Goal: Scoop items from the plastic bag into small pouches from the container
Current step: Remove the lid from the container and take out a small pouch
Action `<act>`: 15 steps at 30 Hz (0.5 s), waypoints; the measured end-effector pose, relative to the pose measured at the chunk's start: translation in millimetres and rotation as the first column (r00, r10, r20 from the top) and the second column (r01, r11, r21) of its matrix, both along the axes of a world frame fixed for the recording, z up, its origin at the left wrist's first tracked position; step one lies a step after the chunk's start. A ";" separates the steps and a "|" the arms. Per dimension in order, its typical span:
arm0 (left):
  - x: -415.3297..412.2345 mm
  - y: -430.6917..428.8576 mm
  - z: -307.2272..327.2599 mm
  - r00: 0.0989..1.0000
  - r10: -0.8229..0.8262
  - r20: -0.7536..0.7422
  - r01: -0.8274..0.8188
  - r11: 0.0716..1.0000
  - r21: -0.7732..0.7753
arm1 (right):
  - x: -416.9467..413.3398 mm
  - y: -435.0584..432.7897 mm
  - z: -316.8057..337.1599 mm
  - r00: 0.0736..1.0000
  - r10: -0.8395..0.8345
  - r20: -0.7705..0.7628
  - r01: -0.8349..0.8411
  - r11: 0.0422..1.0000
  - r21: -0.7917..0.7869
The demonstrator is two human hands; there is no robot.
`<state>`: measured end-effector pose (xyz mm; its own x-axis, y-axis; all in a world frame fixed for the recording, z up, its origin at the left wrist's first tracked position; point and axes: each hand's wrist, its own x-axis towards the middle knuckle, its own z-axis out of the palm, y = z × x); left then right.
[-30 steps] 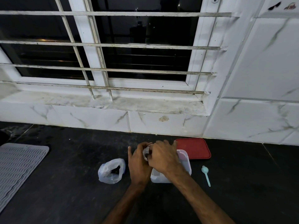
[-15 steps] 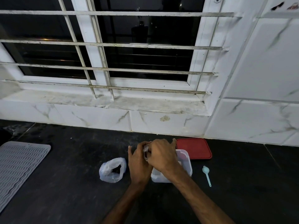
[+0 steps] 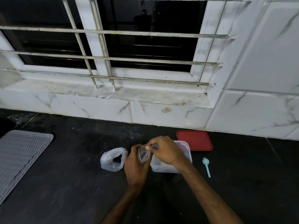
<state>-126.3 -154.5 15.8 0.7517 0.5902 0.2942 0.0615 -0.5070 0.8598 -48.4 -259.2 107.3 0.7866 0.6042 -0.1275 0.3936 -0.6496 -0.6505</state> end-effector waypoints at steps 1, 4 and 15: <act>-6.8 -1.7 -5.6 1.000 0.008 -0.026 -0.008 1.000 -0.027 | 1.1 -5.1 -2.6 1.000 0.011 -0.014 -0.010 0.999 0.040; -23.5 -8.2 -25.5 0.991 0.000 -0.132 -0.009 0.997 -0.072 | 8.8 -24.8 -14.5 0.998 -0.021 -0.052 0.028 0.992 0.125; -26.7 -47.4 -71.6 0.909 0.004 -0.417 -0.090 0.978 -0.188 | 55.3 -134.0 -108.1 0.835 -0.542 0.092 0.541 0.840 0.034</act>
<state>-153.0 -201.9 -55.9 0.7498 0.6414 -0.1625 0.4516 -0.3165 0.8342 7.0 -393.2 -0.8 0.9963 0.0785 -0.0339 0.0394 -0.7731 -0.6331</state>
